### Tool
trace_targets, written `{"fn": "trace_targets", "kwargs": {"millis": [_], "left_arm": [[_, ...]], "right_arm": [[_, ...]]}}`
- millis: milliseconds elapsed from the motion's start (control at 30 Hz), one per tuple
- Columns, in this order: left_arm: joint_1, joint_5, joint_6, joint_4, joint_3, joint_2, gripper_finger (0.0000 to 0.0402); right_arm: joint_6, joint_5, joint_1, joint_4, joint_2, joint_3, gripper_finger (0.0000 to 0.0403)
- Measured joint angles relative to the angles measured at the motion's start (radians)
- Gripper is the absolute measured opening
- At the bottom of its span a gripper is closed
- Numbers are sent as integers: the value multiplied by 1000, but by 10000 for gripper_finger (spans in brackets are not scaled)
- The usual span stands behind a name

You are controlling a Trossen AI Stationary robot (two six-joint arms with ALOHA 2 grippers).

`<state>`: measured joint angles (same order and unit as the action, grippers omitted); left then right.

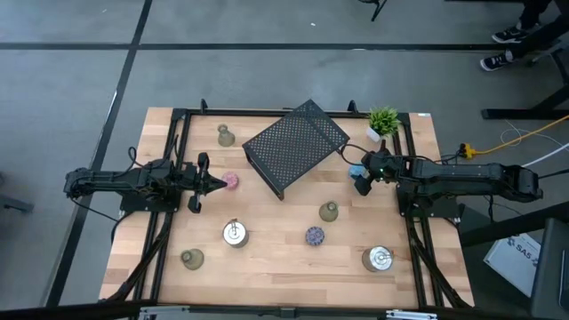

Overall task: Pick & Place candle stick holders
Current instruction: Put the light blue small scented candle on the shelf

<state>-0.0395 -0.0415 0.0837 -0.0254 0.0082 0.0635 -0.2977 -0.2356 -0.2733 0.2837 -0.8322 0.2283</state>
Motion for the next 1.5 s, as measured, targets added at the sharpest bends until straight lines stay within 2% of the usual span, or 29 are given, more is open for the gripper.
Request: {"fn": "trace_targets", "kwargs": {"millis": [667,1100,1500], "left_arm": [[0,0,0,0,0,0,8],[0,0,0,0,0,0,8],[0,0,0,0,0,0,7]], "right_arm": [[-9,-34,-1,-97,-179,1,358],[-20,-52,-1,-110,-183,2,310],[-20,-49,0,-102,-181,10,311]]}}
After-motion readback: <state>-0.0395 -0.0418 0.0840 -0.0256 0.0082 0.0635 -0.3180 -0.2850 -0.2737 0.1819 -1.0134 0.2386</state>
